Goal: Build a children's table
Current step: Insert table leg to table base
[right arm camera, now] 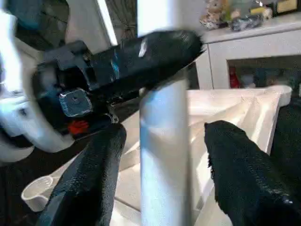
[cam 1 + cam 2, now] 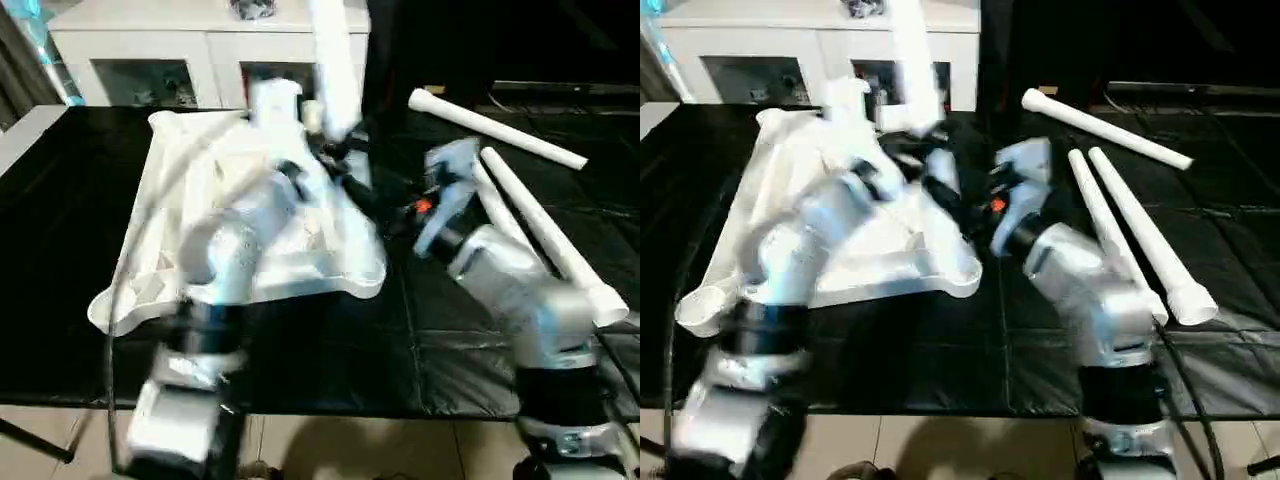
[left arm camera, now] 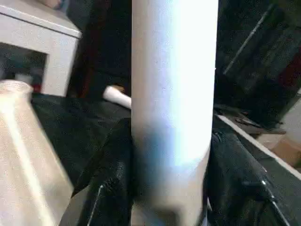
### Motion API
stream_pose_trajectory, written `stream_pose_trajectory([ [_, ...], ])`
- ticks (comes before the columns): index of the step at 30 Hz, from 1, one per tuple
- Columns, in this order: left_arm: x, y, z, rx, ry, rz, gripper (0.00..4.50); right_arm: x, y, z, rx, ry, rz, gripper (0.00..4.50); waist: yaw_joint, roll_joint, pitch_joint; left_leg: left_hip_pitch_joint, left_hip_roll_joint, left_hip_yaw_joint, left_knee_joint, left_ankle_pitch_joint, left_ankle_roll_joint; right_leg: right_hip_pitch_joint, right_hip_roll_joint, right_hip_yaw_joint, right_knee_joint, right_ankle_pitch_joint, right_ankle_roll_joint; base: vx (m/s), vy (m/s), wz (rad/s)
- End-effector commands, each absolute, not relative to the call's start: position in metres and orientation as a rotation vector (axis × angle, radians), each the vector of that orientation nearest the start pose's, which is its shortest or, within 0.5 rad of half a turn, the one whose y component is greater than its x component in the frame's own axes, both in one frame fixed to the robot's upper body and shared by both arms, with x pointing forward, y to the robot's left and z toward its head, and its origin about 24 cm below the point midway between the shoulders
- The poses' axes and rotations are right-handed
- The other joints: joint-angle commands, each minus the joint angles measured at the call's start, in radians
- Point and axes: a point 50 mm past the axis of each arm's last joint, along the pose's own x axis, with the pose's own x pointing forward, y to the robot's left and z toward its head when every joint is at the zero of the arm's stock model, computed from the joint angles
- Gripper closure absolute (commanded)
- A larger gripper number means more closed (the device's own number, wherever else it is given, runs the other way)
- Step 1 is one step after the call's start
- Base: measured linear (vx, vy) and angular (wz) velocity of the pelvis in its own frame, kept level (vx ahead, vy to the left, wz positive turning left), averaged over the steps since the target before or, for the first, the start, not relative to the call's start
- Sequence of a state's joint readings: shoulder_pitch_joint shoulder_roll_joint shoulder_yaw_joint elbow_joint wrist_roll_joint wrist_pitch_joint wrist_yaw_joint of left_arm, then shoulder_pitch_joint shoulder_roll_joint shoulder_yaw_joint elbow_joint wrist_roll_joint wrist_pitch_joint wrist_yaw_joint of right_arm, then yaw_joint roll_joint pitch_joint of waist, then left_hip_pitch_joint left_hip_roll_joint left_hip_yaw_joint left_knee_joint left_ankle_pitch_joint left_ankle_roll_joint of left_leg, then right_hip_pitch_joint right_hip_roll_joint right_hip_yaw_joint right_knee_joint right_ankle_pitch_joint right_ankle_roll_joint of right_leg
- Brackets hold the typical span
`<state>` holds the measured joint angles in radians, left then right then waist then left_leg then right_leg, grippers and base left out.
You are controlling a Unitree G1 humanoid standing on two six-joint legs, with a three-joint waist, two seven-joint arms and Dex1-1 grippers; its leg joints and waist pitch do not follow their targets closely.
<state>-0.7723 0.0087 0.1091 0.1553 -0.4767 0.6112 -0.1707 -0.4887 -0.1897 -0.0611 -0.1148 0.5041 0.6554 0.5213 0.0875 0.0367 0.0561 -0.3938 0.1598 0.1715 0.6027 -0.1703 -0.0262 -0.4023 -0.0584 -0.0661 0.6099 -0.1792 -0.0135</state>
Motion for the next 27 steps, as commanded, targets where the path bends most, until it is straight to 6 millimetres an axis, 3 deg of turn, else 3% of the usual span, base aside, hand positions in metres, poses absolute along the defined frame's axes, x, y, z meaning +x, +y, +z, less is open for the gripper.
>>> stream_pose_trajectory([
  [1,0.359,0.084,0.196,-0.382,-0.026,-0.551,2.68,0.309,-0.119,0.166,0.211,-0.022,0.826,1.16,0.001,-0.005,-0.074,0.018,0.057,-0.026,-0.062,-0.155,0.024,0.055,-0.08,0.048,-0.082,-0.221,-0.128,0.0,0.0,0.0],
  [4,0.363,0.091,0.197,-0.37,-0.046,-0.564,2.68,0.31,-0.124,0.169,0.207,-0.033,0.849,0.83,0.004,-0.007,-0.076,0.018,0.057,-0.024,-0.06,-0.148,0.028,0.055,-0.082,0.048,-0.079,-0.208,-0.142,0.0,0.0,0.0],
  [8,0.363,0.097,0.2,-0.411,-0.071,-0.724,2.68,0.312,-0.131,0.17,0.225,0.022,0.906,0.83,0.006,-0.008,-0.075,0.019,0.054,-0.023,-0.058,-0.139,0.035,0.054,-0.084,0.048,-0.08,-0.222,-0.154,0.0,0.0,0.0],
  [14,0.348,0.096,0.213,-0.467,-0.102,-1.025,2.68,0.309,-0.137,0.167,0.261,0.084,1.057,0.75,0.009,-0.01,-0.076,0.018,0.056,-0.02,-0.056,-0.132,0.045,0.056,-0.087,0.047,-0.074,-0.203,-0.194,0.0,0.0,0.0],
  [15,0.34,0.096,0.221,-0.489,-0.126,-1.146,2.68,0.311,-0.14,0.166,0.269,0.105,1.09,0.75,0.008,-0.016,-0.075,0.017,0.059,-0.02,-0.057,-0.131,0.044,0.056,-0.087,0.047,-0.074,-0.201,-0.198,0.0,0.0,0.0],
  [17,0.336,0.098,0.223,-0.487,-0.119,-1.213,2.68,0.311,-0.142,0.167,0.287,0.122,1.137,0.75,0.01,-0.012,-0.076,0.018,0.058,-0.019,-0.054,-0.124,0.045,0.056,-0.089,0.047,-0.071,-0.2,-0.211,0.0,0.0,0.0],
  [27,0.315,0.095,0.229,-0.524,-0.14,-1.48,2.68,0.291,-0.137,0.163,0.337,0.221,1.404,0.75,0.014,-0.016,-0.074,0.019,0.06,-0.018,-0.054,-0.125,0.057,0.058,-0.086,0.047,-0.073,-0.232,-0.205,0.0,0.0,0.0],
])
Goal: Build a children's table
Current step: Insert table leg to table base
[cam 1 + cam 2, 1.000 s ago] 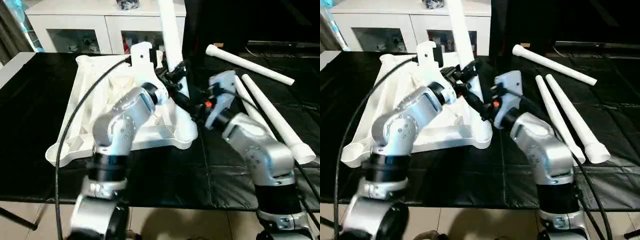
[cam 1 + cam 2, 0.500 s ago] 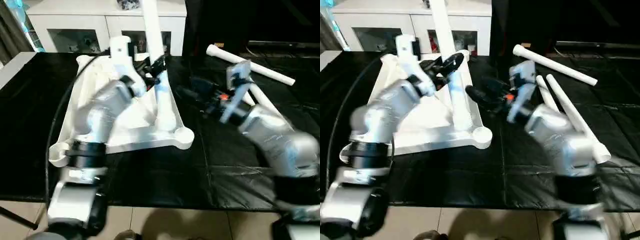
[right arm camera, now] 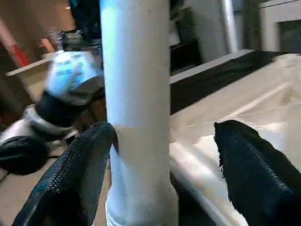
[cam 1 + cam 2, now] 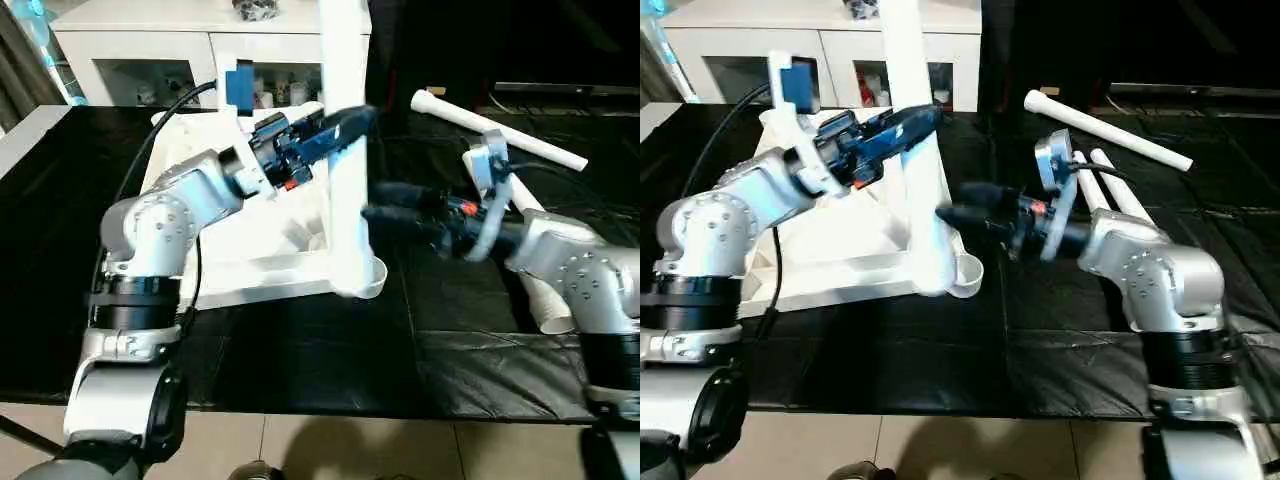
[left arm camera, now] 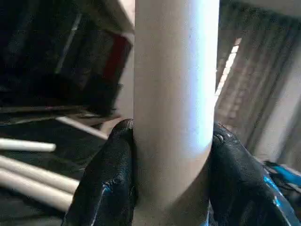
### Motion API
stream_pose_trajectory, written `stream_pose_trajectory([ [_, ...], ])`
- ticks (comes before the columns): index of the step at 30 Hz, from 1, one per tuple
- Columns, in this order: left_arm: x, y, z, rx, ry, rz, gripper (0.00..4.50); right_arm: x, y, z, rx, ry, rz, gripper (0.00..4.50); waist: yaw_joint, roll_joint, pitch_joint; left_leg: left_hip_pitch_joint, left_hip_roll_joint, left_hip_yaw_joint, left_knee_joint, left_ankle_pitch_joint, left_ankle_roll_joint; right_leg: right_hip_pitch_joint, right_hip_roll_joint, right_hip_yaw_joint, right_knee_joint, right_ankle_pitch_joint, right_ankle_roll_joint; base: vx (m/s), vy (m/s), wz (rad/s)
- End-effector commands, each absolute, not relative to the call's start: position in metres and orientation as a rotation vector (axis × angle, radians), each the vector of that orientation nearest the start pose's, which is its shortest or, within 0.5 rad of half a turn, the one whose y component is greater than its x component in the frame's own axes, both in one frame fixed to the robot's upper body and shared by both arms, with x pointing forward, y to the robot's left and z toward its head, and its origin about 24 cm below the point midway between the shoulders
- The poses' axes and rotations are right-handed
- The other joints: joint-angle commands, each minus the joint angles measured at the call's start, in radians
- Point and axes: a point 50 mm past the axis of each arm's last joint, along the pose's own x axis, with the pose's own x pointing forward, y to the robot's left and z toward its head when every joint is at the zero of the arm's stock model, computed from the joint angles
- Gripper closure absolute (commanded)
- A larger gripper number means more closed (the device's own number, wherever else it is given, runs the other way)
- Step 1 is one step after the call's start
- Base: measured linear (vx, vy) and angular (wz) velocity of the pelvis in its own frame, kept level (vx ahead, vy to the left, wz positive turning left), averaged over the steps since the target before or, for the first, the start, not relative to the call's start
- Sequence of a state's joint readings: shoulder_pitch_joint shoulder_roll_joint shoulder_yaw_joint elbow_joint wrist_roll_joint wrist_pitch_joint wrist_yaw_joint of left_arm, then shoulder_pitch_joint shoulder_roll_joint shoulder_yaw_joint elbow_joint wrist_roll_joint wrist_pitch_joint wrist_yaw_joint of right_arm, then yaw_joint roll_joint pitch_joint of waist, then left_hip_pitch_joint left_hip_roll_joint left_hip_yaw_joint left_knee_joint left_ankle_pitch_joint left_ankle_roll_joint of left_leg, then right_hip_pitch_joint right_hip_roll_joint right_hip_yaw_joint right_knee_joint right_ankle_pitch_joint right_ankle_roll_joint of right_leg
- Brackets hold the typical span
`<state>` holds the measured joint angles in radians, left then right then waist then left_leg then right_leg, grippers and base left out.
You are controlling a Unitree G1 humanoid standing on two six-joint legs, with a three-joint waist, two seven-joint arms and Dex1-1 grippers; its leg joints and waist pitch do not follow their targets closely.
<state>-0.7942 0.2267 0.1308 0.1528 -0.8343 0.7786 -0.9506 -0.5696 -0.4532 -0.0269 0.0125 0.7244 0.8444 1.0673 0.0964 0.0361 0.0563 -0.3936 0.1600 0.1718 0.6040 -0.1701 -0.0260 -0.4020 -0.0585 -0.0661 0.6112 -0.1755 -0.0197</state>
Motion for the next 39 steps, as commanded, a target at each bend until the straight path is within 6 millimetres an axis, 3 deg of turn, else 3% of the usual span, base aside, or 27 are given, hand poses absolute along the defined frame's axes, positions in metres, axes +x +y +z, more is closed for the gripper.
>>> stream_pose_trajectory([
  [1,0.315,0.094,0.229,-0.523,-0.139,-1.478,2.68,0.288,-0.136,0.164,0.351,0.219,1.428,0.75,0.007,-0.014,-0.075,0.019,0.061,-0.019,-0.055,-0.125,0.055,0.057,-0.087,0.047,-0.074,-0.242,-0.2,0.0,0.0,0.0],
  [4,0.315,0.092,0.229,-0.521,-0.134,-1.485,2.68,0.285,-0.132,0.163,0.365,0.227,1.465,0.75,0.009,-0.011,-0.074,0.019,0.061,-0.019,-0.055,-0.129,0.052,0.055,-0.085,0.047,-0.076,-0.255,-0.191,0.0,0.0,0.0],
  [6,0.314,0.09,0.229,-0.527,-0.137,-1.499,2.68,0.284,-0.129,0.16,0.364,0.239,1.47,1.11,0.008,-0.013,-0.073,0.02,0.061,-0.019,-0.056,-0.137,0.041,0.055,-0.086,0.047,-0.079,-0.278,-0.18,0.0,0.0,0.0],
  [9,0.311,0.085,0.232,-0.543,-0.15,-1.534,2.68,0.285,-0.126,0.155,0.36,0.257,1.464,1.24,0.01,-0.017,-0.074,0.019,0.06,-0.019,-0.056,-0.135,0.033,0.055,-0.086,0.047,-0.079,-0.282,-0.174,0.0,0.0,0.0],
  [23,0.31,0.083,0.234,-0.554,-0.158,-1.521,2.68,0.288,-0.125,0.156,0.368,0.246,1.453,2.34,0.011,-0.014,-0.076,0.017,0.059,-0.02,-0.055,-0.122,0.038,0.057,-0.085,0.047,-0.077,-0.267,-0.168,0.0,0.0,0.0],
  [35,0.315,0.085,0.234,-0.56,-0.161,-1.468,2.68,0.29,-0.125,0.157,0.358,0.229,1.424,2.5,0.01,-0.016,-0.076,0.018,0.059,-0.02,-0.055,-0.122,0.04,0.056,-0.084,0.047,-0.077,-0.258,-0.173,0.0,0.0,0.0],
  [36,0.316,0.085,0.234,-0.562,-0.159,-1.453,2.12,0.291,-0.125,0.157,0.353,0.224,1.414,2.51,0.011,-0.015,-0.077,0.018,0.059,-0.02,-0.054,-0.117,0.04,0.057,-0.085,0.047,-0.076,-0.253,-0.174,0.0,0.0,0.0],
  [39,0.318,0.085,0.234,-0.565,-0.166,-1.41,1.98,0.295,-0.125,0.16,0.326,0.19,1.359,2.51,0.009,-0.015,-0.077,0.017,0.059,-0.02,-0.054,-0.116,0.034,0.055,-0.085,0.046,-0.075,-0.248,-0.174,0.0,0.0,0.0],
])
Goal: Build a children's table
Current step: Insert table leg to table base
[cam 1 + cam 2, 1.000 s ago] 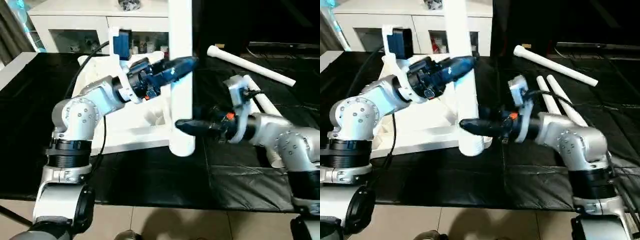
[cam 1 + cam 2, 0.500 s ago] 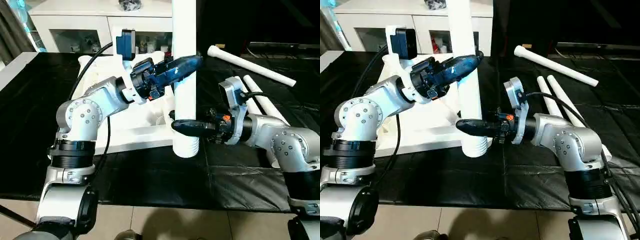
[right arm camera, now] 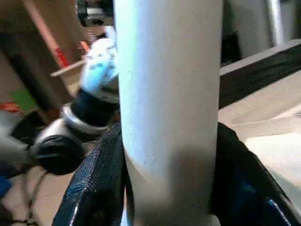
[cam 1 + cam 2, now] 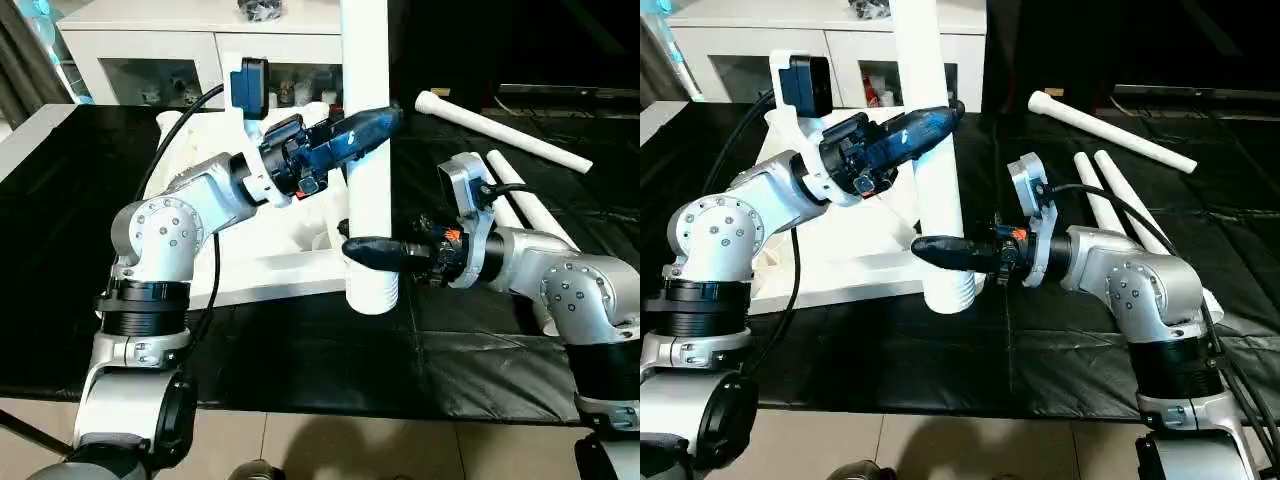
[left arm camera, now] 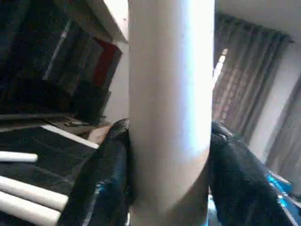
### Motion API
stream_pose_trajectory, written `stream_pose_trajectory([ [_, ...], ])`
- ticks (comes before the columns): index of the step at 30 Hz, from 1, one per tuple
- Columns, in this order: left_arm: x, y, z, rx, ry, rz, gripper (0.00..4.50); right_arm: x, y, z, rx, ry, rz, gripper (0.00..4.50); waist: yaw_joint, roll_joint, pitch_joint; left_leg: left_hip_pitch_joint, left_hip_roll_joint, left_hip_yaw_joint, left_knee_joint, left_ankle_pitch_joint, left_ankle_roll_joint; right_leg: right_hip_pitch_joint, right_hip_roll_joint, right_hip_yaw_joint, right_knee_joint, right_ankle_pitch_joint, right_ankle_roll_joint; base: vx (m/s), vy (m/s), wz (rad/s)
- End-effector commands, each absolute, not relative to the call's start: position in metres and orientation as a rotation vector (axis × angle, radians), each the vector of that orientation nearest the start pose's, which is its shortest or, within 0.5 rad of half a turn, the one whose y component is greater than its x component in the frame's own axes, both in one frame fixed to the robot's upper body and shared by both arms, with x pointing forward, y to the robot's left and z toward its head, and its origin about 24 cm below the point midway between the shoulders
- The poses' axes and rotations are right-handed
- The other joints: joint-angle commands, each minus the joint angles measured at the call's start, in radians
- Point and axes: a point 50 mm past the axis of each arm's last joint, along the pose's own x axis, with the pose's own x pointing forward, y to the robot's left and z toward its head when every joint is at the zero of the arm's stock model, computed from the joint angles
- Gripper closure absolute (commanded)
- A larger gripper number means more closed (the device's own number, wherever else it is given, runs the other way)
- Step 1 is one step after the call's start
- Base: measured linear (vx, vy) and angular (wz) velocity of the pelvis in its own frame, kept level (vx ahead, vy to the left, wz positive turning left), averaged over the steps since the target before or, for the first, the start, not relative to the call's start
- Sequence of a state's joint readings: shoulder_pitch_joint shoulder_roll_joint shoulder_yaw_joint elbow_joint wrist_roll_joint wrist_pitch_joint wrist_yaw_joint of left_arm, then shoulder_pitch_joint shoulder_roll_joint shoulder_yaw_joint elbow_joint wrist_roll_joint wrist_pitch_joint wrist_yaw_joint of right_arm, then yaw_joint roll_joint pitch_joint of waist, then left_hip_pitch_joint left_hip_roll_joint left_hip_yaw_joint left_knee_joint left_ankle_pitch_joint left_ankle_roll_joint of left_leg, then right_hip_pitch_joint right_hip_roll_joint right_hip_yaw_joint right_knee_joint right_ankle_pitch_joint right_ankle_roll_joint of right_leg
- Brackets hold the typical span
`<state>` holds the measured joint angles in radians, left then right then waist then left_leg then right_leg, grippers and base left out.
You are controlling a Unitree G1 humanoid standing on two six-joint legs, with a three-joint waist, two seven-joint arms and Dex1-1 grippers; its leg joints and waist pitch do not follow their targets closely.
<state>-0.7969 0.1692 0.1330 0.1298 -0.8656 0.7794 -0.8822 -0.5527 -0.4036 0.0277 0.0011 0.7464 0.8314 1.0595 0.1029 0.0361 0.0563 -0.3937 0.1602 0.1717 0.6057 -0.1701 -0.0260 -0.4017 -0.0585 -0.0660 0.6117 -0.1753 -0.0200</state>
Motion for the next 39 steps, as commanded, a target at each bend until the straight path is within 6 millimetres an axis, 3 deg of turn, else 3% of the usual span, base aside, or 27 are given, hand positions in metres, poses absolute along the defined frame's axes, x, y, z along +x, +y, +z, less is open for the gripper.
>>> stream_pose_trajectory([
  [1,0.317,0.085,0.234,-0.55,-0.17,-1.407,1.81,0.296,-0.124,0.162,0.311,0.171,1.343,2.52,0.003,-0.013,-0.077,0.017,0.059,-0.02,-0.056,-0.115,0.032,0.055,-0.085,0.047,-0.075,-0.246,-0.174,0.0,0.0,0.0],
  [5,0.318,0.085,0.231,-0.482,-0.172,-1.334,1.48,0.301,-0.124,0.166,0.232,0.124,1.26,2.53,0.001,-0.014,-0.077,0.019,0.06,-0.021,-0.058,-0.117,0.03,0.056,-0.084,0.047,-0.075,-0.24,-0.166,0.0,0.0,0.0],
  [9,0.323,0.08,0.229,-0.44,-0.167,-1.183,1.45,0.307,-0.123,0.17,0.14,0.08,1.137,2.53,-0.002,-0.017,-0.075,0.018,0.06,-0.02,-0.058,-0.12,0.02,0.055,-0.085,0.048,-0.075,-0.239,-0.164,0.0,0.0,0.0],
  [11,0.329,0.071,0.222,-0.333,-0.15,-0.994,1.45,0.313,-0.119,0.172,0.084,0.053,1.011,2.53,-0.003,-0.016,-0.075,0.018,0.06,-0.021,-0.058,-0.122,0.019,0.055,-0.084,0.049,-0.077,-0.258,-0.151,0.0,0.0,0.0],
  [14,0.333,0.064,0.218,-0.265,-0.15,-0.869,1.45,0.313,-0.111,0.171,0.066,0.034,0.958,2.54,-0.005,-0.018,-0.077,0.016,0.058,-0.021,-0.058,-0.117,0.021,0.056,-0.082,0.049,-0.079,-0.257,-0.13,0.0,0.0,0.0],
  [17,0.337,0.053,0.218,-0.263,-0.165,-0.661,1.45,0.31,-0.094,0.171,0.058,-0.01,0.891,2.54,-0.014,-0.013,-0.076,0.014,0.059,-0.022,-0.057,-0.119,0.021,0.055,-0.08,0.049,-0.078,-0.231,-0.132,0.0,0.0,0.0],
  [25,0.341,0.045,0.221,-0.291,-0.178,-0.516,1.45,0.305,-0.08,0.167,0.067,-0.035,0.834,2.55,-0.015,-0.013,-0.076,0.013,0.056,-0.024,-0.057,-0.137,0.032,0.054,-0.08,0.048,-0.085,-0.248,-0.126,0.0,0.0,0.0],
  [33,0.342,0.05,0.222,-0.28,-0.193,-0.477,2.2,0.307,-0.08,0.169,0.103,-0.045,0.798,2.55,-0.016,-0.01,-0.075,0.015,0.057,-0.026,-0.06,-0.159,0.026,0.053,-0.08,0.048,-0.084,-0.232,-0.132,0.0,0.0,0.0],
  [36,0.344,0.054,0.225,-0.288,-0.209,-0.462,2.22,0.307,-0.082,0.169,0.105,-0.047,0.793,2.55,-0.016,-0.01,-0.075,0.014,0.058,-0.025,-0.061,-0.156,0.027,0.053,-0.081,0.049,-0.084,-0.226,-0.134,0.0,0.0,0.0],
  [39,0.344,0.056,0.226,-0.298,-0.218,-0.466,2.51,0.308,-0.082,0.169,0.105,-0.049,0.788,2.55,-0.015,-0.008,-0.075,0.014,0.057,-0.025,-0.059,-0.154,0.029,0.053,-0.081,0.049,-0.083,-0.227,-0.133,0.0,0.0,0.0],
])
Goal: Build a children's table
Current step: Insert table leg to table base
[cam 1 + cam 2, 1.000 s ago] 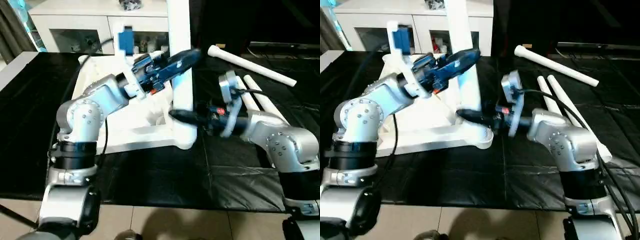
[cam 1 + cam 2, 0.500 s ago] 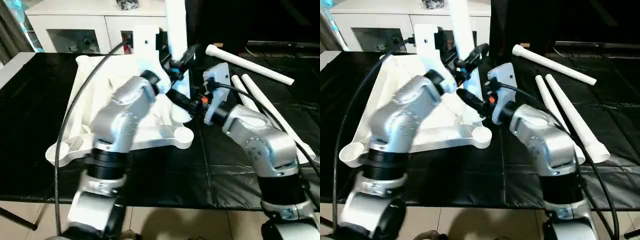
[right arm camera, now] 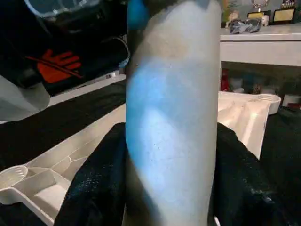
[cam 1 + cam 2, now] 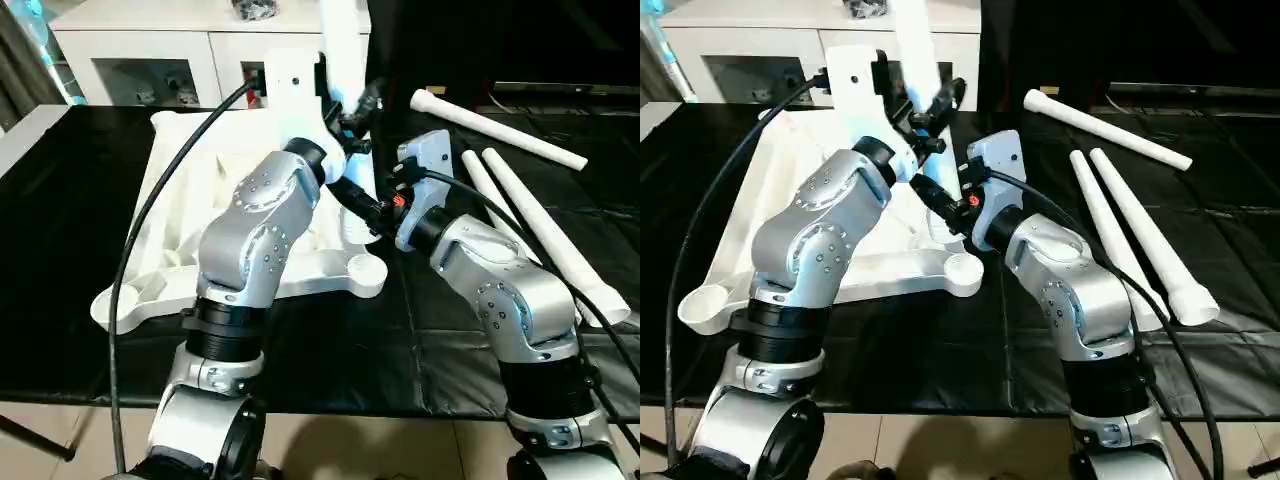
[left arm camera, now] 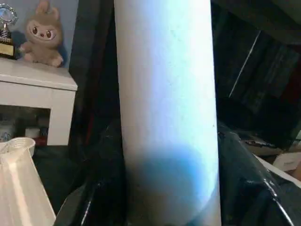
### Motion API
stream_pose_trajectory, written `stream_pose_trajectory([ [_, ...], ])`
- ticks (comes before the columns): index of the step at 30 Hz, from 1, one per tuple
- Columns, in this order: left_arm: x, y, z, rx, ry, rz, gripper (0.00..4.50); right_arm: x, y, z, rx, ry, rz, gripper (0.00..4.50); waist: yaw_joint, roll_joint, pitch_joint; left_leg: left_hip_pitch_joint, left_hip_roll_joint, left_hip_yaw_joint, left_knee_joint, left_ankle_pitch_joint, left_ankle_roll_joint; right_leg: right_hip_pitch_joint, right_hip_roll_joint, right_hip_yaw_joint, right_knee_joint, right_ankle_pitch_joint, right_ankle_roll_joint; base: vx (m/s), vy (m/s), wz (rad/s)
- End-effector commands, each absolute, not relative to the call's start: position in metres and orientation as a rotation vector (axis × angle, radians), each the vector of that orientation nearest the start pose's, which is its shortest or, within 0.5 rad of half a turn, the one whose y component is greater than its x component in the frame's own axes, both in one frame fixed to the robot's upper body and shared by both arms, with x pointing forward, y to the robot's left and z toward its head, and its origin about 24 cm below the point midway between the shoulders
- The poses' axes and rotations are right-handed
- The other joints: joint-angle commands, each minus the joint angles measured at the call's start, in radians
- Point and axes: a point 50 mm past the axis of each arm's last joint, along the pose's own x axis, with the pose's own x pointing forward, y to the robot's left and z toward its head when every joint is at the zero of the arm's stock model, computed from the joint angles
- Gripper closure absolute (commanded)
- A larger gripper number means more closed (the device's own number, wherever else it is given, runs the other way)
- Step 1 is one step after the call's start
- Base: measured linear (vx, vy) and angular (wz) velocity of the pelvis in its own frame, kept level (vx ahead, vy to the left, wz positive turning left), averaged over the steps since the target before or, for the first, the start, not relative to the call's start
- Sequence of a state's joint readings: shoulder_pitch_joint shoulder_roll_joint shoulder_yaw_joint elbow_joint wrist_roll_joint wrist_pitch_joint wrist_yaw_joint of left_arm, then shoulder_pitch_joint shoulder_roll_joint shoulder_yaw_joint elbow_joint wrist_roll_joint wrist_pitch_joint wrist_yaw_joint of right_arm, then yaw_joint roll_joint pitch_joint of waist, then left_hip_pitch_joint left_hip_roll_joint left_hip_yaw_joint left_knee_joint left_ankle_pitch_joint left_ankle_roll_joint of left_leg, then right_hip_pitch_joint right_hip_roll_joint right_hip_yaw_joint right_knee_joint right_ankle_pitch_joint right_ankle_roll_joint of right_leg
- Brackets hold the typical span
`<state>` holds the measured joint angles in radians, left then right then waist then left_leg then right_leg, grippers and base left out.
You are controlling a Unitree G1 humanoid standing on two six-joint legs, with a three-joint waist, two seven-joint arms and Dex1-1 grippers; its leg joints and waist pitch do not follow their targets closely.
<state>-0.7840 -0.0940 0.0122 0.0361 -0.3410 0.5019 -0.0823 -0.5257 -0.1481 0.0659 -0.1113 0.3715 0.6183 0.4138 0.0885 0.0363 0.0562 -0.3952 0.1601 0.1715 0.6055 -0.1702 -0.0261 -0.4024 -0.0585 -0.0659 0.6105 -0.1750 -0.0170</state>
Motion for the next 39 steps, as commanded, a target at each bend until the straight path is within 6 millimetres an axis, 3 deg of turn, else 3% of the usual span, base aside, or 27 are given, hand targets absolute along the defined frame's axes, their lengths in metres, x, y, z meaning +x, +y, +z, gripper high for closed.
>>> stream_pose_trajectory([
  [1,0.344,0.055,0.226,-0.298,-0.217,-0.469,2.5,0.308,-0.082,0.169,0.106,-0.05,0.789,2.55,-0.001,-0.009,-0.075,0.016,0.057,-0.025,-0.06,-0.155,0.028,0.054,-0.08,0.048,-0.082,-0.228,-0.136,0.0,0.0,0.0],
  [6,0.343,0.055,0.227,-0.307,-0.223,-0.527,2.55,0.307,-0.084,0.171,0.119,-0.035,0.834,2.55,0.0,-0.01,-0.076,0.016,0.056,-0.024,-0.059,-0.152,0.029,0.055,-0.081,0.049,-0.082,-0.229,-0.136,0.0,0.0,0.0],
  [9,0.343,0.056,0.23,-0.304,-0.245,-0.579,2.57,0.306,-0.089,0.173,0.139,-0.027,0.874,1.85,0.001,-0.01,-0.076,0.015,0.057,-0.024,-0.059,-0.151,0.033,0.055,-0.081,0.049,-0.081,-0.225,-0.137,0.0,0.0,0.0],
  [13,0.342,0.061,0.235,-0.3,-0.273,-0.637,2.58,0.307,-0.098,0.177,0.157,-0.014,0.918,1.65,0.0,-0.01,-0.076,0.017,0.056,-0.024,-0.059,-0.149,0.041,0.056,-0.08,0.047,-0.081,-0.223,-0.137,0.0,0.0,0.0],
  [14,0.342,0.064,0.238,-0.284,-0.285,-0.672,2.59,0.308,-0.106,0.18,0.179,0.011,0.955,1.51,-0.001,-0.015,-0.076,0.017,0.055,-0.023,-0.058,-0.143,0.044,0.056,-0.079,0.048,-0.079,-0.216,-0.142,0.0,0.0,0.0],
  [18,0.34,0.066,0.239,-0.269,-0.284,-0.752,2.59,0.312,-0.117,0.189,0.212,0.009,0.995,1.33,0.003,-0.011,-0.077,0.019,0.056,-0.023,-0.056,-0.136,0.047,0.056,-0.082,0.047,-0.079,-0.228,-0.156,0.0,0.0,0.0],
  [21,0.339,0.068,0.238,-0.225,-0.279,-0.815,2.6,0.317,-0.125,0.191,0.231,0.044,1.033,0.95,0.003,-0.011,-0.078,0.019,0.056,-0.023,-0.055,-0.132,0.046,0.056,-0.082,0.045,-0.075,-0.22,-0.166,0.0,0.0,0.0],
  [22,0.339,0.068,0.238,-0.219,-0.277,-0.826,2.6,0.318,-0.126,0.191,0.227,0.055,1.039,0.9,0.003,-0.016,-0.076,0.017,0.058,-0.021,-0.055,-0.131,0.044,0.056,-0.082,0.047,-0.077,-0.226,-0.162,0.0,0.0,0.0],
  [24,0.336,0.067,0.242,-0.214,-0.284,-0.881,2.6,0.319,-0.13,0.189,0.221,0.095,1.076,0.9,0.004,-0.014,-0.078,0.018,0.057,-0.021,-0.054,-0.122,0.043,0.057,-0.083,0.046,-0.074,-0.214,-0.17,0.0,0.0,0.0],
  [25,0.335,0.067,0.243,-0.214,-0.286,-0.894,2.6,0.319,-0.13,0.188,0.221,0.105,1.086,0.9,0.006,-0.021,-0.078,0.017,0.057,-0.02,-0.053,-0.114,0.047,0.059,-0.084,0.047,-0.072,-0.207,-0.175,0.0,0.0,0.0],
  [30,0.328,0.063,0.249,-0.218,-0.298,-0.979,2.6,0.318,-0.131,0.188,0.233,0.155,1.149,0.87,0.008,-0.02,-0.078,0.015,0.058,-0.02,-0.051,-0.096,0.058,0.06,-0.086,0.047,-0.07,-0.192,-0.186,0.0,0.0,0.0],
  [31,0.328,0.063,0.249,-0.218,-0.298,-0.979,2.6,0.318,-0.131,0.188,0.233,0.155,1.149,0.87,0.009,-0.025,-0.079,0.015,0.057,-0.019,-0.05,-0.094,0.06,0.061,-0.086,0.046,-0.068,-0.198,-0.19,0.0,0.0,0.0],
  [36,0.316,0.05,0.254,-0.28,-0.303,-1.082,2.6,0.317,-0.125,0.186,0.244,0.184,1.216,0.87,0.009,-0.027,-0.077,0.014,0.059,-0.017,-0.049,-0.097,0.063,0.059,-0.086,0.046,-0.071,-0.217,-0.195,0.0,0.0,0.0],
  [39,0.316,0.049,0.255,-0.282,-0.304,-1.091,2.6,0.317,-0.125,0.186,0.244,0.188,1.222,0.87,0.009,-0.027,-0.076,0.015,0.059,-0.018,-0.05,-0.1,0.063,0.057,-0.084,0.046,-0.074,-0.237,-0.183,0.0,0.0,0.0],
])
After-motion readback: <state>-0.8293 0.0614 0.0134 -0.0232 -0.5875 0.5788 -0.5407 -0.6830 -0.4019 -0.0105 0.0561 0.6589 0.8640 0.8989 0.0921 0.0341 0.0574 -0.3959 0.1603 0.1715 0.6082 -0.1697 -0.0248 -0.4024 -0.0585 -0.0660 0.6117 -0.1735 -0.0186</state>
